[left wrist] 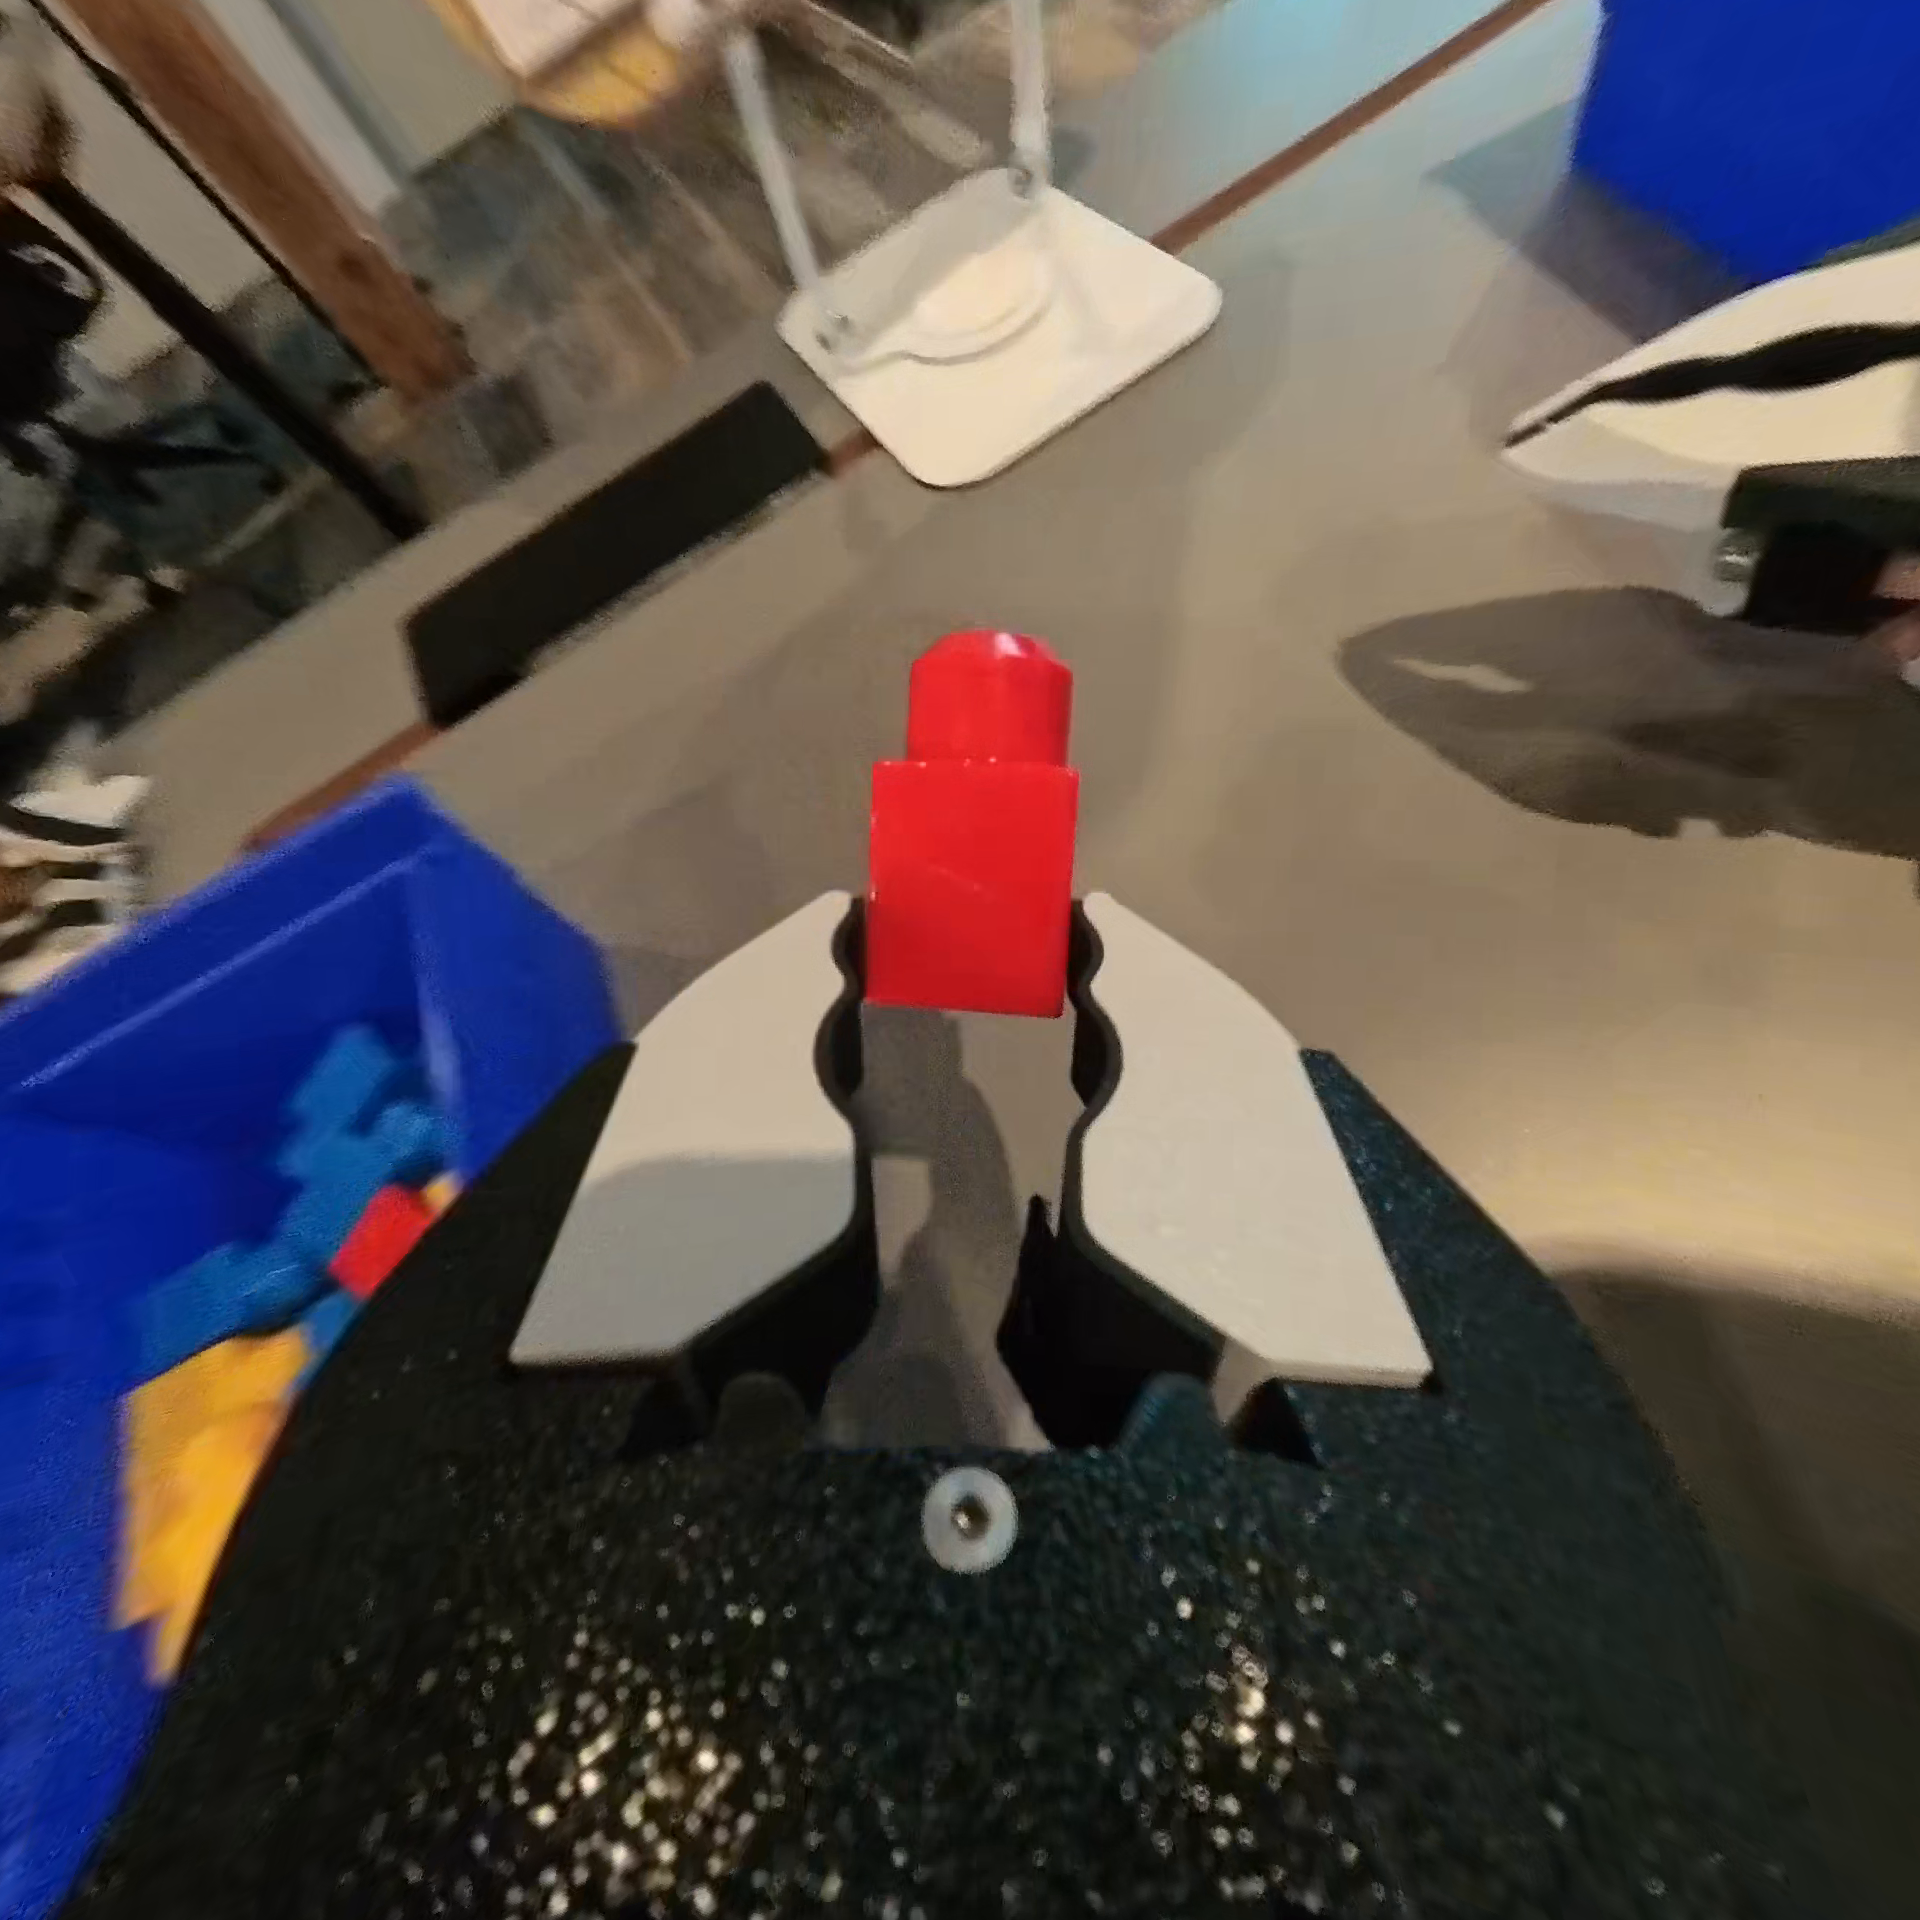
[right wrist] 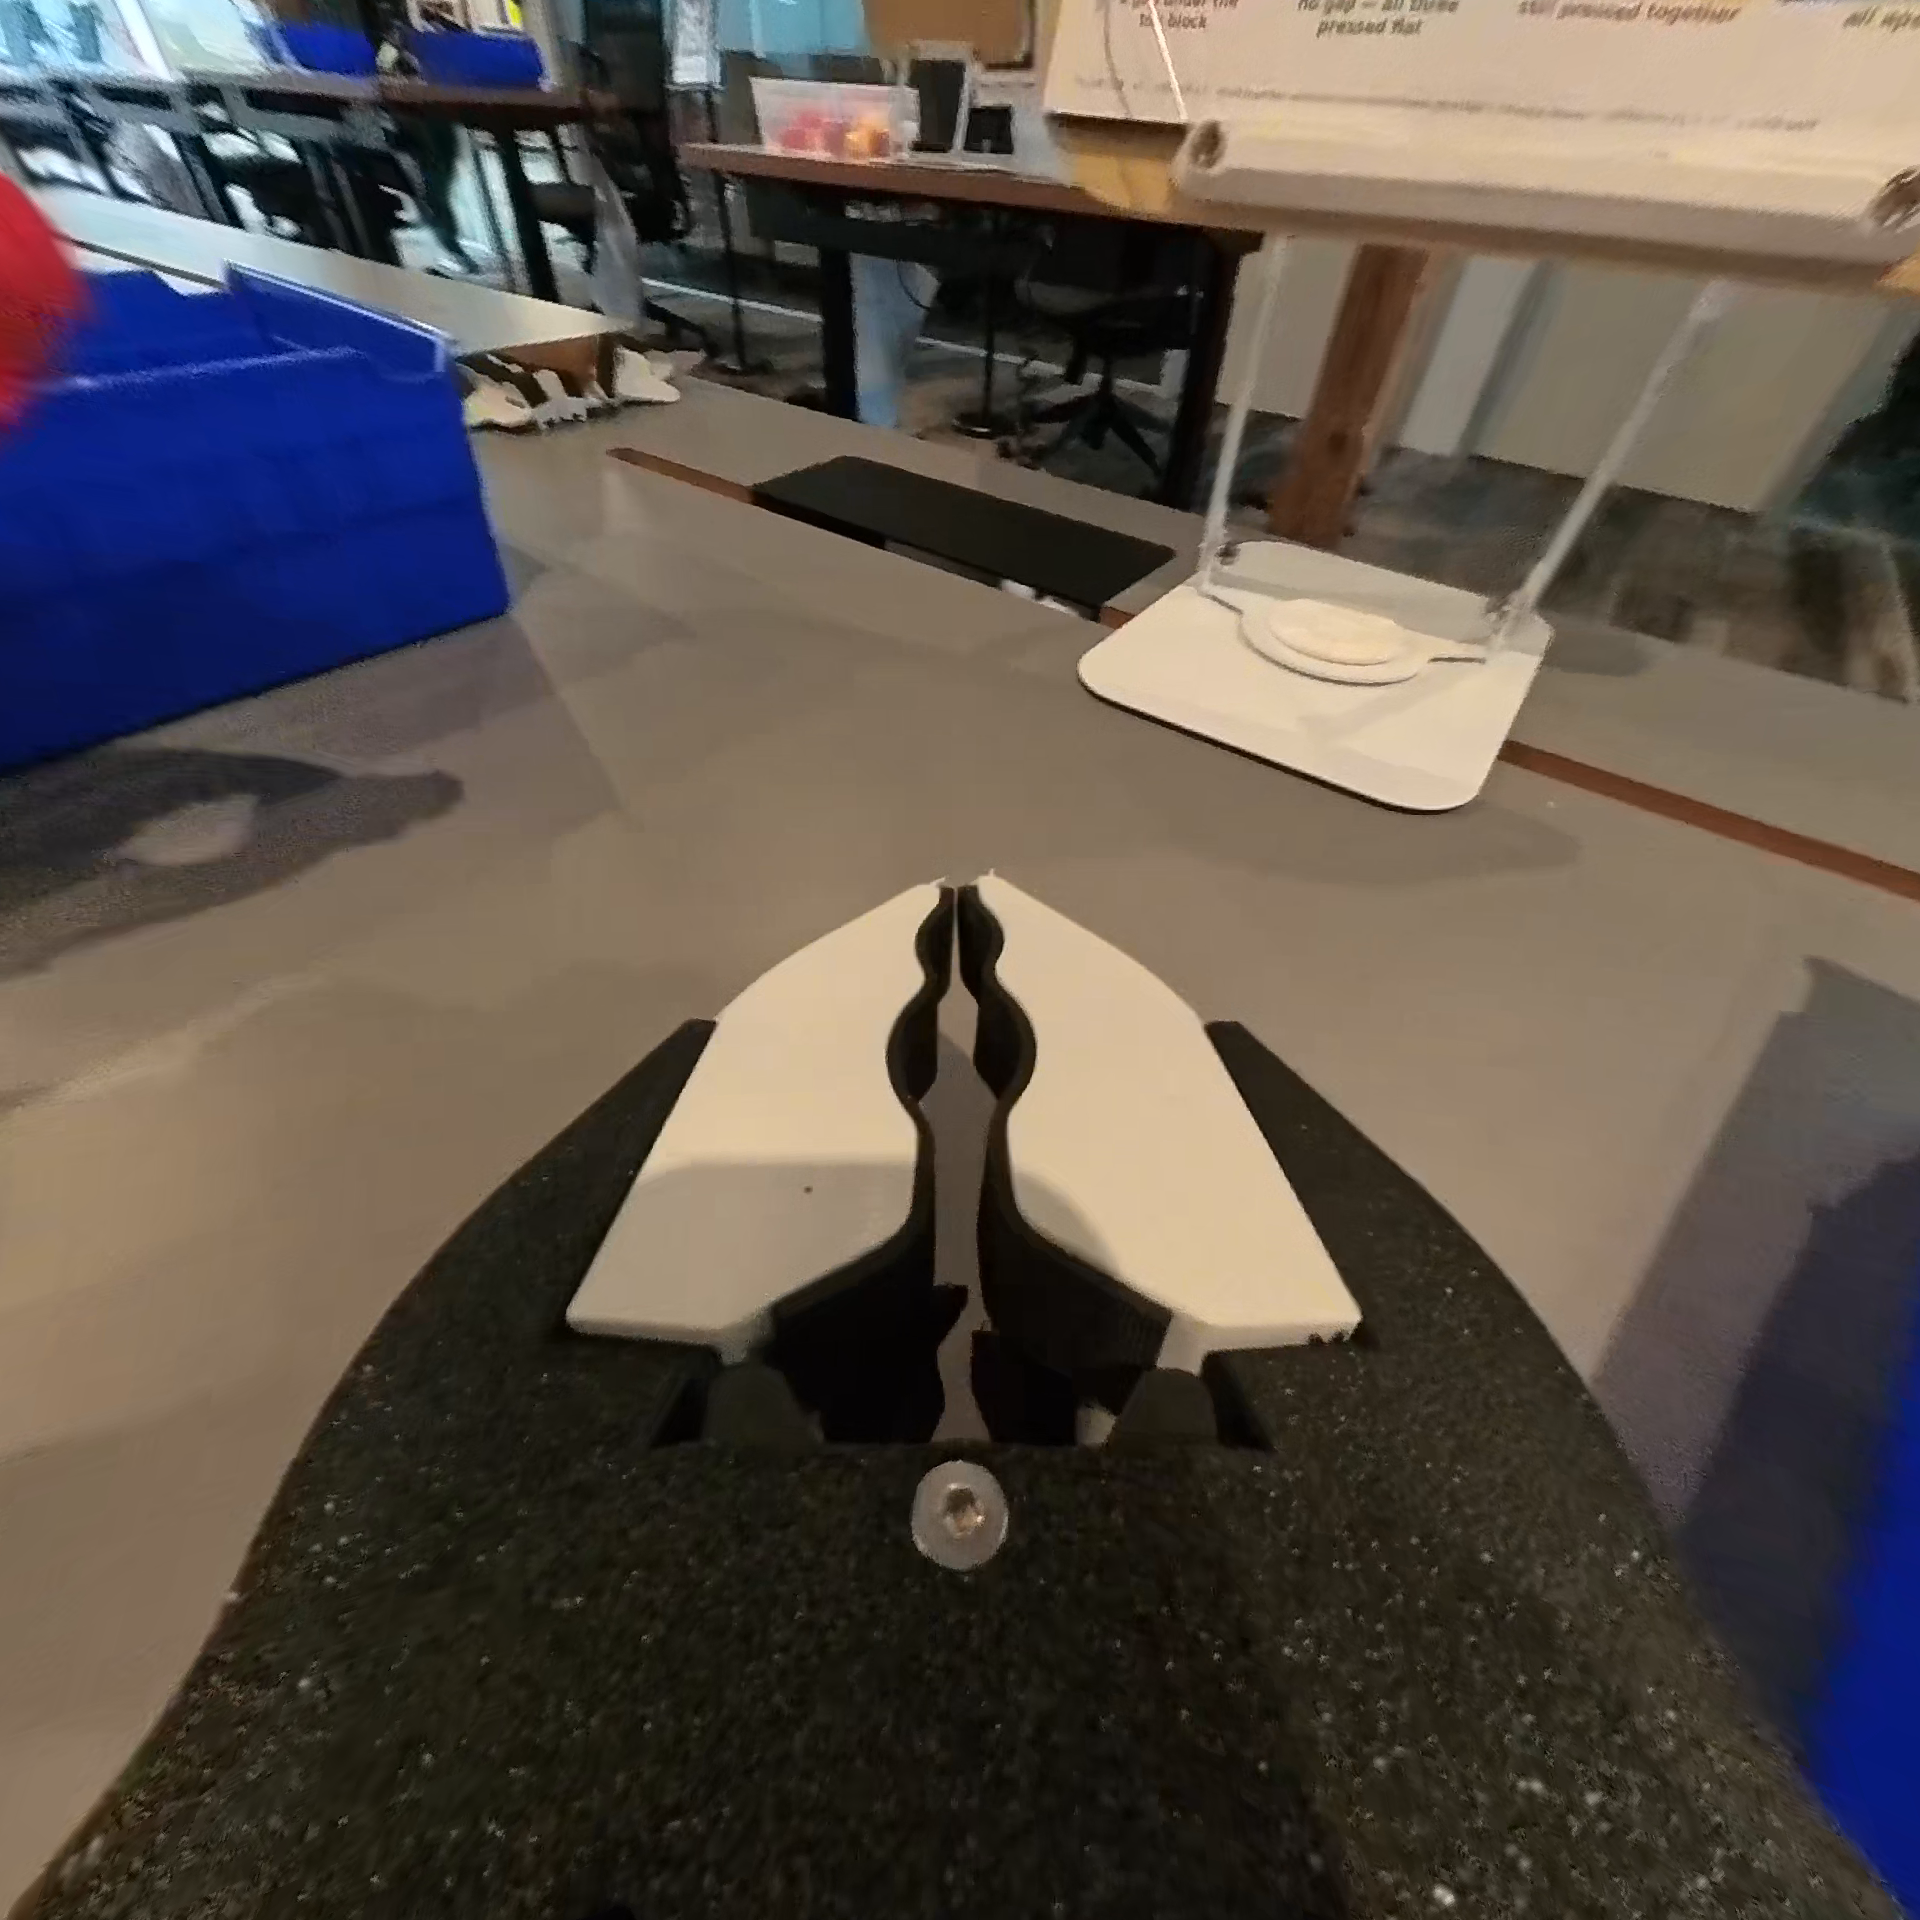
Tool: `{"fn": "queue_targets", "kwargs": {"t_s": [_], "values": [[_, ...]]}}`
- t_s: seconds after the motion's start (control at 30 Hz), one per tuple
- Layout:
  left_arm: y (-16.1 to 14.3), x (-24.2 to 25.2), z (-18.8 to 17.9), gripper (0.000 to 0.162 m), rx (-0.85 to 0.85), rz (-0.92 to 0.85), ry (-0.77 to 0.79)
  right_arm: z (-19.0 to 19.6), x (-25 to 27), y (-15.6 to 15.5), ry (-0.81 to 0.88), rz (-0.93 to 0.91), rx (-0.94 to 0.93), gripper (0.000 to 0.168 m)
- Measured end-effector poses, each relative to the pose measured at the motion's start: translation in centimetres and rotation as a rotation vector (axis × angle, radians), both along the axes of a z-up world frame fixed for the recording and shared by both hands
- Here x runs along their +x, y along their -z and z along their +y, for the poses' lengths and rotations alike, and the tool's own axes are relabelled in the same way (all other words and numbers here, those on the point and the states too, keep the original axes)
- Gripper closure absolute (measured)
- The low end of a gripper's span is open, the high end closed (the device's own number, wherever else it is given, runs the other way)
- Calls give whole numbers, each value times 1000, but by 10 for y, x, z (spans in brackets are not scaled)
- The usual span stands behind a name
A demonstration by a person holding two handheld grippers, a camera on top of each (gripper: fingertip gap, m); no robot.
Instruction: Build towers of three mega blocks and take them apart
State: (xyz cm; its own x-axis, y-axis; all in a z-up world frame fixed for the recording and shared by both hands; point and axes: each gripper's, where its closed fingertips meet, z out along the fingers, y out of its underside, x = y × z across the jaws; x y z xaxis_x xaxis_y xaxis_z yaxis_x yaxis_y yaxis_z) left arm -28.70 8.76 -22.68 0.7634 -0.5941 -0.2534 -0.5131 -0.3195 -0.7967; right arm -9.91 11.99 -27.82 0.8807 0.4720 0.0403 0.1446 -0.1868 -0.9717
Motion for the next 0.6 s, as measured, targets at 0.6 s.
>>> {"fn": "queue_targets", "kwargs": {"t_s": [0.6], "values": [[99, 85, 32, 126, -159, 160, 94, 2, 8, 14, -15, 34, -97, 160]]}}
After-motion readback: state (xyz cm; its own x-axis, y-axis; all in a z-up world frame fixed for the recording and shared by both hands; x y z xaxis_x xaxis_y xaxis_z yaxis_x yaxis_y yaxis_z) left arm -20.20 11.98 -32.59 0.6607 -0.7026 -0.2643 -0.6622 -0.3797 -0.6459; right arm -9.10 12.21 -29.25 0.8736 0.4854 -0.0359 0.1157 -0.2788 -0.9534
